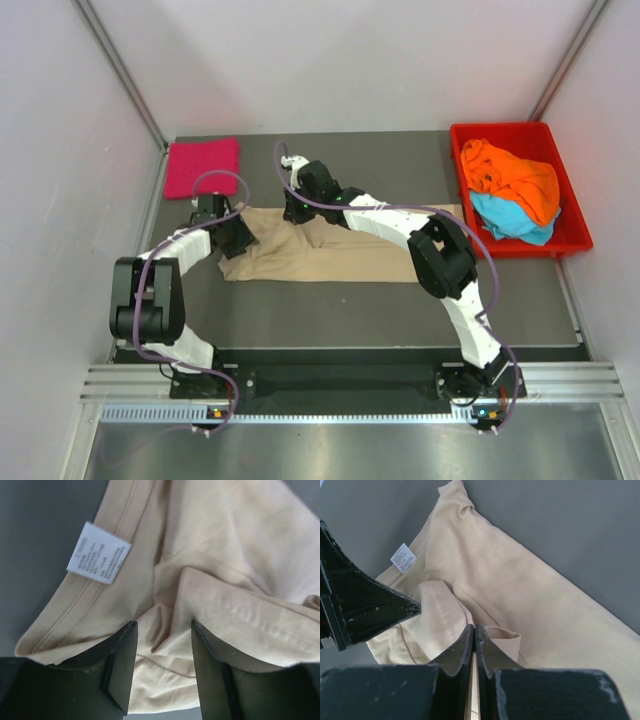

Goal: Fold and stack the t-shirts
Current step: Fold the tshirt

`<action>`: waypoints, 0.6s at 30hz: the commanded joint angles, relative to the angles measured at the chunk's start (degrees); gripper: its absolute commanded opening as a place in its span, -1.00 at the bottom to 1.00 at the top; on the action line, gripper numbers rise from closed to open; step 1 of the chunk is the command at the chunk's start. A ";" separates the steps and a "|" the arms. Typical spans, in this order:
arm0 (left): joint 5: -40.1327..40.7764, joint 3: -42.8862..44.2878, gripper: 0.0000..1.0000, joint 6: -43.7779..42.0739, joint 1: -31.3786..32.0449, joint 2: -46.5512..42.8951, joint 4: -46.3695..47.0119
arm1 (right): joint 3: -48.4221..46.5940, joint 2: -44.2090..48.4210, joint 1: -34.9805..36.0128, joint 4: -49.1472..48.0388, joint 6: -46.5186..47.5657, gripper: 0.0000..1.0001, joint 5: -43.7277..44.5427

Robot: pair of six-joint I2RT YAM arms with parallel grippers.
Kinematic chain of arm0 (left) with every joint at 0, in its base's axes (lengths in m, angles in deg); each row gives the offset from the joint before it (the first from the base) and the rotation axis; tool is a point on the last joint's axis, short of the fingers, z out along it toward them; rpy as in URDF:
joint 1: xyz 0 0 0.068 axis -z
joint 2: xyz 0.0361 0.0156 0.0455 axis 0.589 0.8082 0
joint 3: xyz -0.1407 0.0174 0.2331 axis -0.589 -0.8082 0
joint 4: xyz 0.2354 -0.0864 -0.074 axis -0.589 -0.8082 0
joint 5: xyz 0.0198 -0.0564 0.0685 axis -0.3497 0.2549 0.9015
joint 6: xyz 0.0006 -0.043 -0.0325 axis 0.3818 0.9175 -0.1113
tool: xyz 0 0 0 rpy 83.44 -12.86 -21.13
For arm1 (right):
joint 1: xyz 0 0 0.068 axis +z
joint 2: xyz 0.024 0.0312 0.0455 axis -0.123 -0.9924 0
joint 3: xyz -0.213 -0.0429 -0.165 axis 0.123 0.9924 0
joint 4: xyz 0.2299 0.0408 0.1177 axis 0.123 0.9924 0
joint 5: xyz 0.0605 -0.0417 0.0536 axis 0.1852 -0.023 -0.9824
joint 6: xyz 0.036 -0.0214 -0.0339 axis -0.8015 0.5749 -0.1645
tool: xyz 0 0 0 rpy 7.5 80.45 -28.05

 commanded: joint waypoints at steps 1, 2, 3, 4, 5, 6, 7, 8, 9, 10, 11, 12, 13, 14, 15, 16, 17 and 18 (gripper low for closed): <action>-2.81 2.32 0.03 -2.61 -0.33 -1.00 6.19 | -0.02 0.15 -0.74 -2.93 0.12 -1.00 -0.81; -3.26 2.14 0.02 -2.61 -0.33 -1.26 6.90 | -0.02 0.07 -0.83 -2.93 0.12 -1.00 -0.81; -3.87 1.97 0.01 -2.61 -0.33 -1.53 7.69 | -0.11 0.06 -0.83 -3.01 0.03 -1.00 -0.89; -4.40 1.88 -0.03 -2.87 -0.33 -1.79 8.56 | -0.20 0.06 -0.92 -3.10 -0.05 -1.00 -0.98; -5.36 1.79 -0.08 -2.96 -0.33 -1.97 9.01 | -0.20 -0.02 -1.00 -3.10 -0.06 -1.00 -0.98; -5.80 1.70 -0.17 -3.14 -0.33 -2.06 9.53 | -0.20 -0.02 -0.92 -3.19 -0.06 -1.00 -1.07; -6.24 1.70 -0.20 -3.31 -0.33 -1.97 10.41 | -0.29 -0.02 -0.83 -3.28 -0.06 -1.00 -1.07; -7.29 1.79 -0.23 -3.49 -0.33 -1.71 10.94 | -0.29 0.06 -0.83 -3.19 -0.06 -1.00 -1.07; -7.56 1.96 -0.28 -3.66 -0.33 -1.01 11.03 | -0.29 0.06 -0.92 -3.37 -0.23 -1.00 -1.07; -8.00 2.57 -0.39 -3.75 -0.24 -0.48 10.86 | -0.29 0.06 -1.00 -3.45 -0.23 -1.00 -1.07; -8.27 3.19 -0.47 -3.75 -0.33 0.13 10.34 | -0.37 0.06 -1.00 -3.46 -0.23 -1.00 -1.07; -8.53 3.80 -0.55 -3.84 -0.33 0.92 9.98 | -0.29 0.15 -1.00 -3.46 -0.32 -1.00 -1.07; -8.62 3.90 -0.65 -3.67 -0.33 1.19 9.98 | -0.37 0.24 -1.00 -3.46 -0.41 -1.00 -1.07; -8.62 3.98 -0.70 -3.49 -0.33 1.28 10.07 | -0.38 0.24 -1.00 -3.46 -0.41 -1.00 -1.07; -8.53 3.98 -0.77 -3.40 -0.24 1.46 10.24 | -0.29 0.41 -1.09 -3.46 -0.32 -1.00 -0.98; -8.53 3.98 -0.91 -3.32 -0.33 1.37 10.33 | -0.29 0.50 -1.09 -3.37 -0.32 -1.00 -0.98; -8.53 4.07 -1.00 -3.23 -0.33 1.37 10.68 | -0.29 0.59 -1.09 -3.45 -0.32 -1.00 -0.90; -8.62 4.25 -1.00 -3.23 -0.33 1.02 10.60 | -0.11 0.94 -1.18 -3.37 -0.23 -1.00 -0.81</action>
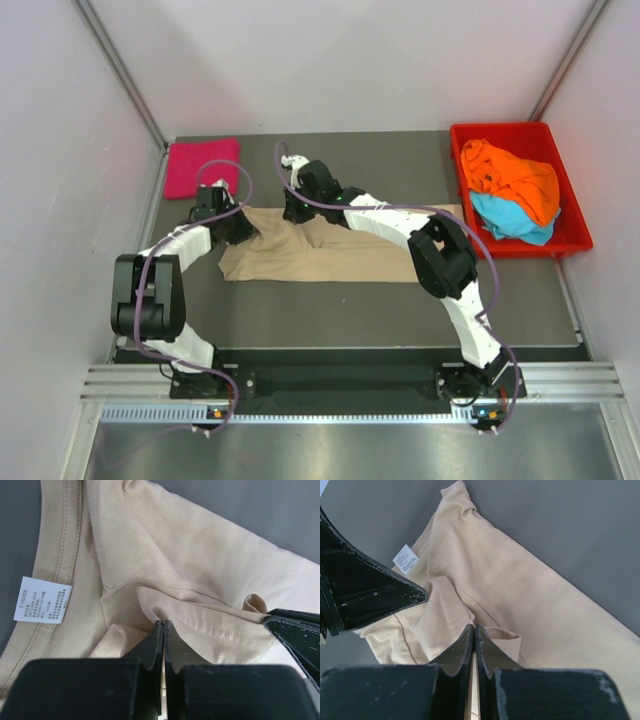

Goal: Fold and stack the t-shirts
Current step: Fold the tshirt

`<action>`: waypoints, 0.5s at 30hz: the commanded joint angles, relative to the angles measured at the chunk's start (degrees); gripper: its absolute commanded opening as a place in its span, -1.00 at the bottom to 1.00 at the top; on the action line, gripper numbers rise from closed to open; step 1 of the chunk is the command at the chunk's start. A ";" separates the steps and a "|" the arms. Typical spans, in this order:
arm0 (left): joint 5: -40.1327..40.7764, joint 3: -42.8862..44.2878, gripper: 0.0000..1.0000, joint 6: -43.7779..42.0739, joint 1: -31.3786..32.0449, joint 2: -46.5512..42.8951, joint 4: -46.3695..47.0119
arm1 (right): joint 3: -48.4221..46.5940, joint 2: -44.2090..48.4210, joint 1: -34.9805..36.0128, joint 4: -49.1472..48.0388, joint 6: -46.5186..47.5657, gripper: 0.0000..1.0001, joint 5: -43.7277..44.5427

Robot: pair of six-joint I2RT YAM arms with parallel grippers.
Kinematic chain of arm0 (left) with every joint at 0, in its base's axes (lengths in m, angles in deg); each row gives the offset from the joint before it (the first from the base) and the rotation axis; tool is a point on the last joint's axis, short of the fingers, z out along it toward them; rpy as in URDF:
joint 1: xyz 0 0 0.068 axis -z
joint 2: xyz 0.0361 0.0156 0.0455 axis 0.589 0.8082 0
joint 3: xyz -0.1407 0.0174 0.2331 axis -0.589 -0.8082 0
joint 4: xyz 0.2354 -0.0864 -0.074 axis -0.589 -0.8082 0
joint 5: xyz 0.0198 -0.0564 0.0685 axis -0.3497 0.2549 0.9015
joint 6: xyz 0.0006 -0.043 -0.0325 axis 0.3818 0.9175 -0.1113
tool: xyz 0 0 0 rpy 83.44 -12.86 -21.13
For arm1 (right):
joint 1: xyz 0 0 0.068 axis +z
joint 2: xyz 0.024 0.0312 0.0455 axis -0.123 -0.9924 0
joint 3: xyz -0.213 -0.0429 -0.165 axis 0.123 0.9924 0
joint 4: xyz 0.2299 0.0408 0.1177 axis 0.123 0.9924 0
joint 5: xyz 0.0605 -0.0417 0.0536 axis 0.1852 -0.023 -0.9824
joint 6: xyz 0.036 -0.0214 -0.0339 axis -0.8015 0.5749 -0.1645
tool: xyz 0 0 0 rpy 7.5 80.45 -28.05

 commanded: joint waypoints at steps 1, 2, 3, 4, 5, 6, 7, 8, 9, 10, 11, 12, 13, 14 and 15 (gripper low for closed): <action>-1.21 2.17 -1.00 -0.34 -0.24 -0.12 3.45 | 0.04 1.20 -1.00 -3.00 -0.01 -1.00 0.20; -1.30 2.35 -1.00 -0.34 -0.24 -0.38 3.62 | 0.48 1.38 -1.00 -3.26 -0.01 -1.00 0.29; -1.21 2.52 -1.00 -0.34 -0.16 -0.90 4.06 | 0.83 1.91 -1.09 -3.78 -0.01 -1.00 0.55; -0.86 2.52 -1.00 -0.34 -0.16 -1.26 4.41 | 1.18 2.26 -1.09 -4.14 0.08 -1.00 1.07; -0.51 2.52 -1.00 -0.43 -0.16 -1.52 4.76 | 2.05 2.44 -1.18 -4.57 -0.27 -1.00 1.43; 0.10 2.44 -1.00 -0.52 -0.16 -2.13 5.46 | 2.32 2.87 -1.35 -5.19 -0.36 -1.00 1.69; 0.98 2.26 -1.00 -0.52 -0.16 -2.40 5.99 | 2.59 2.96 -1.27 -5.54 -0.54 -1.00 2.30; 1.42 2.09 -1.00 -0.69 -0.16 -2.58 6.08 | 3.03 2.97 -1.53 -5.81 -0.63 -1.00 2.57; 1.51 1.82 -1.00 -0.78 -0.16 -2.67 7.91 | 3.12 2.97 -1.53 -5.98 -1.06 -1.00 2.92; 1.60 1.73 -1.00 -0.95 -0.16 -2.49 9.32 | 3.29 2.97 -1.62 -6.07 -1.33 -1.00 3.62; 1.08 1.65 -1.00 -1.22 -0.16 -2.32 10.03 | 3.64 2.97 -1.71 -6.33 -1.50 -1.00 3.89; 0.73 1.47 -1.00 -1.22 -0.16 -1.79 10.74 | 3.91 3.14 -1.88 -6.68 -1.94 -1.00 4.24; 0.11 1.30 -1.00 -1.31 -0.16 -1.53 12.74 | 4.17 3.23 -1.88 -6.86 -2.12 -1.00 4.85; -0.50 1.12 -1.00 -1.31 -0.16 -1.26 13.37 | 4.78 3.23 -1.97 -7.04 -2.30 -1.00 5.03; -0.94 0.94 -1.00 -1.31 -0.16 -0.57 14.16 | 5.05 3.49 -2.06 -7.47 -2.65 -1.00 5.29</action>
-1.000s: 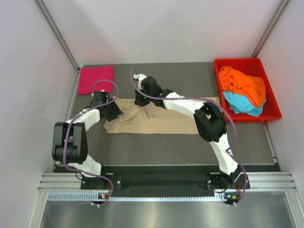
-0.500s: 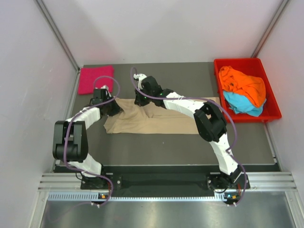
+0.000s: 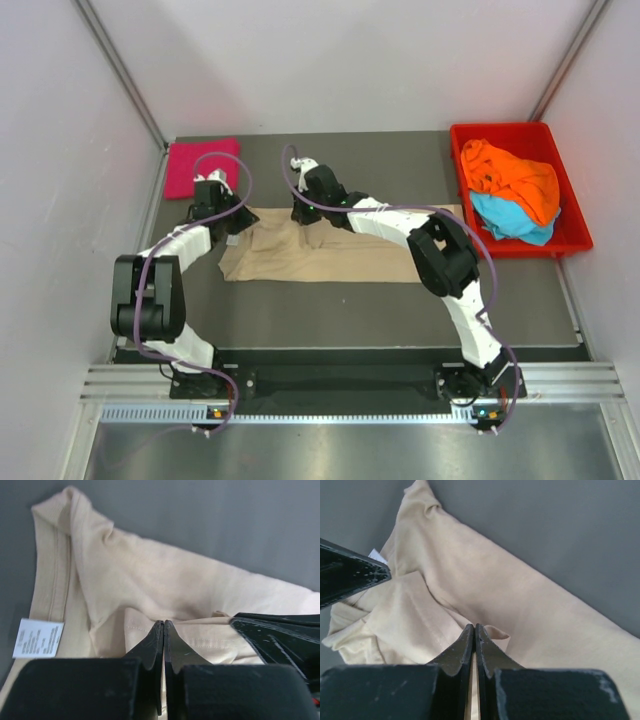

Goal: Fold and stack the t-shirts
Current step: Fold the tshirt

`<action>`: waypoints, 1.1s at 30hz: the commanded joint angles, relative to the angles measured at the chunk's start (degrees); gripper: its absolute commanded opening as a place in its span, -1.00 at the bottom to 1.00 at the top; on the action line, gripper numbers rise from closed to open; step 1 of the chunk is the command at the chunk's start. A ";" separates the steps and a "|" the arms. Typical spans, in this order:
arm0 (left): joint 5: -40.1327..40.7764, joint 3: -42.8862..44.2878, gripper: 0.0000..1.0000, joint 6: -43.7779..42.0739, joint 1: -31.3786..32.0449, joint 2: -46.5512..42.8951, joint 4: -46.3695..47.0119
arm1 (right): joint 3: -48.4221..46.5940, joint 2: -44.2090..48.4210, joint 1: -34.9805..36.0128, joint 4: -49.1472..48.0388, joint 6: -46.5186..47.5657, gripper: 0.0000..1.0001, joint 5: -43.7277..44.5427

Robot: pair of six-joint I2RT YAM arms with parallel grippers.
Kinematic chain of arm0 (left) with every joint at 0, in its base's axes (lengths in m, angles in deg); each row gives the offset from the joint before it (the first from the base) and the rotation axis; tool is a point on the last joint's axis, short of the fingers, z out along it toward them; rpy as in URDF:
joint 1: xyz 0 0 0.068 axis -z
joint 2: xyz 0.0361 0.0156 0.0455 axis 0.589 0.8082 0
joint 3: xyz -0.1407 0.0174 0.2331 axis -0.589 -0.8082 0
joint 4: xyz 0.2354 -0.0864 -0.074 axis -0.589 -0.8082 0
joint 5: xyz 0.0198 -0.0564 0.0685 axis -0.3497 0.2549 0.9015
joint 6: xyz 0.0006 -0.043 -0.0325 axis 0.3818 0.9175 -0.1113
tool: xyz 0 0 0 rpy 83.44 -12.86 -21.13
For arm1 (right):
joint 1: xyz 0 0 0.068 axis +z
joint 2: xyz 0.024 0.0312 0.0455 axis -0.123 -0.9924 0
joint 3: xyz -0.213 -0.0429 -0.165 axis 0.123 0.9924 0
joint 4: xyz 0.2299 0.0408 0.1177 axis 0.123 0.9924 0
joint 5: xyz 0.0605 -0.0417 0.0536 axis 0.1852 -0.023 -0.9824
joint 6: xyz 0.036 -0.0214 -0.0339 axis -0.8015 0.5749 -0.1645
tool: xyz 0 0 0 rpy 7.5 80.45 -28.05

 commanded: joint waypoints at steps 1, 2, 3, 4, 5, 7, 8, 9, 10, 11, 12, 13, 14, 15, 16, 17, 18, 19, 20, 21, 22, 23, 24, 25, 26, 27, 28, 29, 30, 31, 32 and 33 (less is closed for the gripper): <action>-1.58 0.66 -1.00 -1.15 -0.16 0.01 8.24 | 1.03 3.43 -1.08 -4.13 -1.36 -1.00 2.54; -1.76 0.57 -1.00 -1.07 -0.16 0.19 9.56 | 1.47 3.51 -1.08 -4.22 -1.36 -1.00 2.98; -2.11 0.22 -1.00 -1.07 -0.16 0.62 10.18 | 1.56 3.86 -1.16 -4.48 -1.53 -1.00 3.42; -2.28 0.04 -1.00 -0.89 -0.16 0.71 11.14 | 1.65 3.95 -1.16 -4.66 -1.54 -1.00 4.12; -2.37 -0.04 -1.00 -0.81 -0.16 0.98 11.85 | 1.73 3.95 -1.16 -4.75 -1.54 -1.00 4.30; -0.89 2.23 -1.00 -1.24 -0.16 2.12 8.36 | 1.56 3.95 -1.34 -4.75 -1.45 -1.00 4.74; -0.53 2.94 -1.00 -1.68 -0.16 2.30 7.12 | 1.47 3.87 -1.51 -4.75 -1.53 -1.00 4.83; 2.34 4.07 -1.00 -1.25 -0.16 2.30 3.63 | 1.38 3.87 -1.52 -4.66 -1.54 -1.00 5.27; 3.68 4.52 -1.00 -1.07 -0.16 2.12 2.03 | 1.38 3.78 -1.60 -4.58 -1.54 -1.00 5.62; 4.56 4.79 -0.88 -1.15 -0.16 1.77 0.97 | 1.38 3.87 -1.52 -4.40 -1.54 -1.00 6.06; 5.87 5.49 -0.79 -0.55 -0.16 1.42 -2.70 | 1.38 3.78 -1.60 -4.23 -1.71 -1.00 6.32; 7.11 5.84 -0.71 -0.45 -0.16 1.33 -3.95 | 1.38 3.95 -1.52 -4.14 -1.71 -1.00 7.98; 6.94 6.10 -0.64 -0.63 -0.16 1.33 -4.92 | 1.73 4.04 -1.60 -4.14 -1.89 -1.00 8.34; 6.86 6.54 -0.53 -0.72 -0.16 1.24 -5.63 | 1.65 4.04 -1.52 -4.05 -2.23 -1.00 8.61; 6.59 6.55 -0.44 -1.06 -0.16 1.16 -6.42 | 1.65 3.96 -1.52 -4.05 -2.33 -1.00 9.13; 6.07 6.46 -0.34 -1.15 -0.16 1.07 -6.78 | 1.65 3.95 -1.52 -3.87 -2.59 -1.00 9.23; 6.15 6.29 -0.24 -1.42 -0.16 0.89 -7.04 | 1.73 3.87 -1.52 -3.87 -3.03 -1.00 9.40; 5.98 6.11 -0.18 -1.59 -0.07 0.89 -6.96 | 1.73 3.87 -1.52 -3.87 -3.20 -1.00 9.66; 5.37 5.93 -0.13 -1.86 -0.16 0.80 -6.78 | 1.73 3.95 -1.52 -3.87 -3.38 -1.00 9.67; 4.75 5.93 -0.06 -2.12 -0.16 0.89 -6.69 | 1.65 3.78 -1.52 -3.96 -3.47 -1.00 9.32; 4.05 6.02 -0.05 -2.38 -0.16 1.15 -6.87 | 1.56 3.69 -1.52 -3.96 -3.73 -1.00 9.23; 3.00 6.89 -0.04 -2.56 -0.16 2.11 -7.65 | 1.47 3.69 -1.52 -4.13 -3.91 -1.00 9.05; 2.64 7.33 -0.04 -2.91 -0.16 2.64 -8.35 | 1.47 3.52 -1.52 -3.96 -3.91 -1.00 8.96; 2.11 7.60 -0.04 -3.17 -0.16 3.26 -8.53 | 1.47 3.51 -1.52 -4.05 -3.91 -1.00 8.44; 1.93 7.69 -0.03 -3.35 -0.07 4.13 -8.28 | 1.30 3.43 -1.52 -4.05 -4.08 -1.00 8.26; 1.76 7.69 -0.03 -3.79 -0.07 4.58 -8.01 | 1.29 3.34 -1.60 -3.96 -4.26 -1.00 8.09; 1.76 7.69 -0.02 -3.97 -0.07 5.02 -7.49 | 1.29 3.34 -1.52 -4.05 -4.35 -1.00 7.82; 1.76 8.12 -0.01 -4.14 -0.07 6.07 -7.13 | 1.38 3.34 -1.43 -3.96 -4.43 -1.00 7.73; 0.97 8.39 -0.01 -4.49 -0.07 6.60 -6.87 | 1.30 3.43 -1.52 -3.96 -4.44 -1.00 7.30; 0.18 8.74 0.00 -4.67 -0.07 7.21 -6.52 | 1.21 3.43 -1.52 -3.87 -4.35 -1.00 7.12; -0.70 9.27 0.01 -4.76 -0.07 8.18 -6.08 | 1.21 3.43 -1.43 -3.78 -4.43 -1.00 7.03; -2.44 9.36 0.00 -4.76 -0.07 8.53 -4.25 | 1.29 3.51 -1.43 -3.78 -4.44 -1.00 6.85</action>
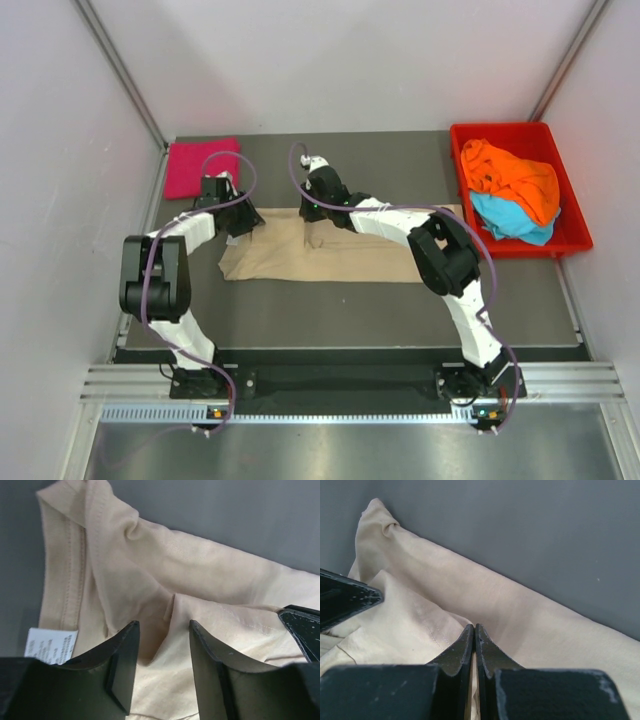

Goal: Fold and stack the t-shirts
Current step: Fold the tshirt

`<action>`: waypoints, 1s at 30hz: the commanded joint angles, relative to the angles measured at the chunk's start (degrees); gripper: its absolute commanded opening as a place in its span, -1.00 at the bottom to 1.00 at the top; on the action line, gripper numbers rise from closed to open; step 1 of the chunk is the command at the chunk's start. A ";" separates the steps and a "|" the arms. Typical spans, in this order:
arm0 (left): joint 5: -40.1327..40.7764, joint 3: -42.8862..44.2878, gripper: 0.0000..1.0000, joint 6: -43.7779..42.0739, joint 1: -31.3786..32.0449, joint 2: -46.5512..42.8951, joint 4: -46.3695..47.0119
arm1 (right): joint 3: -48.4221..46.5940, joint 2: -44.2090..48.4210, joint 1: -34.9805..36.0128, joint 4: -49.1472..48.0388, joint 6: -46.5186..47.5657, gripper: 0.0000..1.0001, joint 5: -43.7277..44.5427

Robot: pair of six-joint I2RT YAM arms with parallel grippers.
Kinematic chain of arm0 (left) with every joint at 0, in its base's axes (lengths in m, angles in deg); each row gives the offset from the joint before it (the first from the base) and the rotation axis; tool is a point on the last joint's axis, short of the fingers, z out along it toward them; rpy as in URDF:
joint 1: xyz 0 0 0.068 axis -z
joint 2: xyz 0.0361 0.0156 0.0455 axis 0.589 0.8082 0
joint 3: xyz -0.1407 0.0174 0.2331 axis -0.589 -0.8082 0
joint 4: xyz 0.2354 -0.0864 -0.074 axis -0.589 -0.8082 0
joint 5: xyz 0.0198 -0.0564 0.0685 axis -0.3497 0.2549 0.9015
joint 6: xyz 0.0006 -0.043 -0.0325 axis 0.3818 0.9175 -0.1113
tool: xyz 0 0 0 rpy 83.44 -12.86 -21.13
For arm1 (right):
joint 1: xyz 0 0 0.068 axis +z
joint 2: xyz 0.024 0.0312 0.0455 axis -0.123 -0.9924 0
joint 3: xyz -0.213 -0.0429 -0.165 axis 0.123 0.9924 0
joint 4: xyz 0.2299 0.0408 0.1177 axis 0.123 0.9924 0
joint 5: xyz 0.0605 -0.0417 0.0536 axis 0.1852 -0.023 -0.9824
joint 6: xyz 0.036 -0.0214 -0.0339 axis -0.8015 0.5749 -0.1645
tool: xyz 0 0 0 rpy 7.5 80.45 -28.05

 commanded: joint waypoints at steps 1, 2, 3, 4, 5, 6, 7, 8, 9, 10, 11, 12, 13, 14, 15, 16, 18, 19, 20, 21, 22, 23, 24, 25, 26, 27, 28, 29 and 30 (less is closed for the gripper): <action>-4.84 2.43 -0.03 -1.61 -0.07 1.39 4.49 | -0.67 3.73 -0.38 -1.90 -0.41 -1.00 -0.60; -5.72 2.43 -0.24 -1.44 -0.07 1.39 5.89 | -0.59 3.91 -0.38 -1.56 -0.41 -1.00 -0.60; -6.25 2.52 -0.44 -1.26 -0.07 1.13 6.16 | -0.50 4.17 -0.29 -1.20 -0.41 -1.00 -0.43; -6.60 2.52 -0.61 -1.00 0.02 0.08 6.34 | -0.50 4.44 -0.20 -0.77 -0.41 -1.00 0.10; -6.43 2.00 -0.76 -0.82 0.19 -0.54 6.52 | -0.50 5.22 0.14 0.63 -0.41 -1.00 0.89; -6.00 1.56 -0.91 -0.73 0.46 -1.50 6.69 | -0.32 5.75 0.24 1.17 -0.33 -1.00 2.72; -4.51 1.20 -0.99 -0.82 1.07 -3.25 6.69 | 0.29 6.28 0.50 1.52 -0.33 -1.00 3.35; -3.80 0.24 -1.00 -0.99 1.42 -4.14 6.78 | 0.73 7.41 1.02 1.79 -0.33 -1.00 4.22; -2.84 -0.46 -1.00 -1.52 1.77 -5.10 6.96 | 1.17 7.95 1.38 1.79 -0.33 -1.00 6.06; -2.22 -1.25 -1.00 -1.87 2.65 -6.07 7.39 | 1.87 8.48 1.73 1.87 -0.33 -1.00 7.04; -0.21 -2.57 -1.00 -2.22 3.09 -7.73 9.14 | 2.05 9.18 2.43 2.22 -0.24 -1.00 7.92; 0.68 -3.27 -1.00 -3.01 3.53 -8.53 9.85 | 2.23 9.36 2.78 2.58 -0.41 -1.00 10.01; 1.65 -4.07 -1.00 -3.28 4.23 -9.59 10.81 | 1.79 9.36 2.87 2.93 -0.41 -1.00 11.17; 3.92 -4.33 -1.00 -3.46 4.59 -9.86 11.17 | 1.35 9.10 3.22 4.24 -0.85 -1.00 12.40; 4.55 -4.42 -1.00 -3.72 4.76 -9.95 11.52 | 0.83 8.75 3.31 4.94 -1.03 -1.00 13.71; 5.43 -4.51 -1.00 -3.72 4.68 -9.60 11.88 | -0.40 8.40 3.23 6.26 -1.38 -1.00 14.07; 7.71 -3.73 -1.00 -3.90 4.68 -8.55 11.18 | -1.98 6.55 3.22 7.41 -1.56 -1.00 14.69; 8.50 -3.11 -1.00 -3.90 4.68 -7.06 10.48 | -3.73 5.68 3.31 7.85 -1.47 -1.00 14.52; 9.21 -2.06 -1.00 -3.98 4.68 -6.35 9.69 | -4.62 4.10 3.23 8.64 -1.38 -1.00 14.17; 9.65 -1.79 -1.00 -4.16 4.68 -5.56 9.77 | -5.50 3.30 3.22 9.08 -1.47 -1.00 14.08; 10.00 -1.00 -1.00 -4.16 4.68 -3.99 9.51 | -7.33 2.34 3.22 10.13 -1.47 -0.99 14.08; 10.61 -0.47 -0.99 -3.99 4.68 -3.10 8.46 | -8.31 0.68 3.14 10.66 -1.64 -0.97 14.25; 11.84 0.31 -0.96 -3.90 4.68 -2.22 8.02 | -9.28 -0.12 3.14 11.19 -1.73 -0.93 15.30; 12.55 1.80 -0.93 -3.81 4.68 -0.39 8.10 | -11.46 -1.09 2.88 12.50 -2.08 -0.87 15.57; 12.55 2.77 -0.87 -3.37 4.68 0.68 5.92 | -12.88 -2.75 2.61 13.55 -2.43 -0.84 15.92; 14.47 3.74 -0.81 -3.20 4.59 1.47 3.99 | -15.85 -3.64 2.35 15.04 -2.87 -0.73 17.14; 14.84 5.92 -0.69 -3.11 4.59 2.61 3.01 | -17.27 -4.69 1.74 18.71 -4.53 -0.64 17.94; 15.19 7.16 -0.57 -2.58 4.59 2.71 1.70 | -18.24 -4.79 1.38 20.40 -5.41 -0.57 18.47; 16.23 8.48 -0.52 -2.06 4.59 2.71 -2.32 | -18.60 -4.44 1.03 21.73 -6.12 -0.42 18.39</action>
